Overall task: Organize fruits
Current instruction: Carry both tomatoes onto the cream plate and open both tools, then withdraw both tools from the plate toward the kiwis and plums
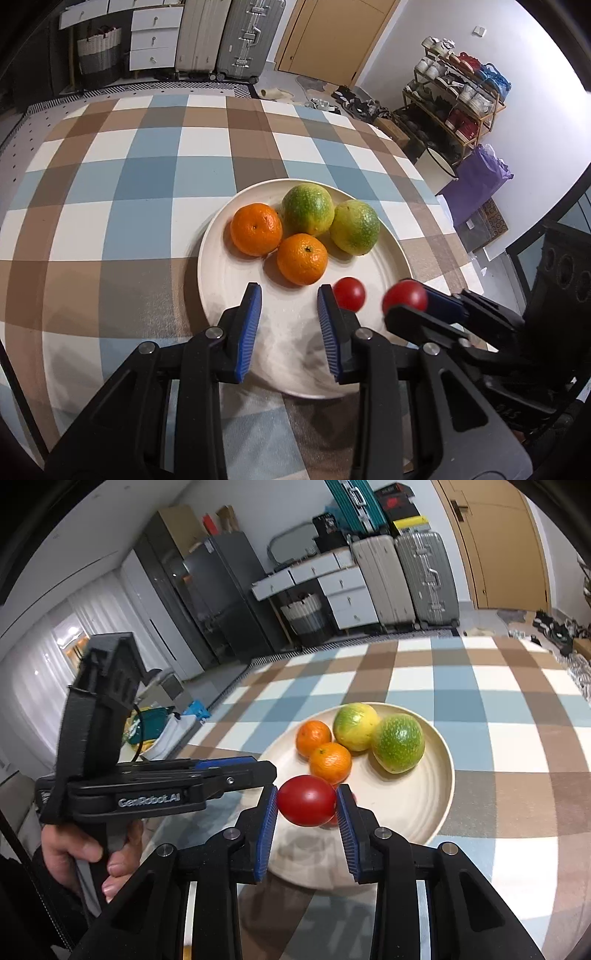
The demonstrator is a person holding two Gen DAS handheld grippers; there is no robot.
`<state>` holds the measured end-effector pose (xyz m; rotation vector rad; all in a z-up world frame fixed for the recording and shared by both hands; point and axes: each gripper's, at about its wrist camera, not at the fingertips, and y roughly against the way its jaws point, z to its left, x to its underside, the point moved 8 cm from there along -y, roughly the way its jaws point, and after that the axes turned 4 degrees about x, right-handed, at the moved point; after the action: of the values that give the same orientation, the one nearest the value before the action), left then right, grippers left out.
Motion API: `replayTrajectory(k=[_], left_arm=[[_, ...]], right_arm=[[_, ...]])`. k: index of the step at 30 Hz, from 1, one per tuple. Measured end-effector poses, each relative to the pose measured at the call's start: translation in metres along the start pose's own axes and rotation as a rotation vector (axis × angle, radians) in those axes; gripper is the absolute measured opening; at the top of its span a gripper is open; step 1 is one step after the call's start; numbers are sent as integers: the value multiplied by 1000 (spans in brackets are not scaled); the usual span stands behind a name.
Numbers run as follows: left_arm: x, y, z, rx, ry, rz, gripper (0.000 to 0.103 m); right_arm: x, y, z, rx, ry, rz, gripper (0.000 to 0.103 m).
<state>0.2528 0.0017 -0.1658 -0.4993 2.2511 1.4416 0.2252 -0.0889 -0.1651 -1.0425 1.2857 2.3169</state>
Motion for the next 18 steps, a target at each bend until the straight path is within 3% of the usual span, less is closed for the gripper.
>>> replayTrajectory(k=[4, 6, 18], left_arm=[[0, -6, 3, -2, 18, 3, 29], [1, -7, 4, -3, 18, 4, 29], [28, 20, -6, -25, 9, -7, 29]], right_arm=[[2, -17, -10, 38, -20, 41, 37], [3, -18, -14, 54, -36, 37, 59], [5, 23, -12, 71, -51, -36, 61]])
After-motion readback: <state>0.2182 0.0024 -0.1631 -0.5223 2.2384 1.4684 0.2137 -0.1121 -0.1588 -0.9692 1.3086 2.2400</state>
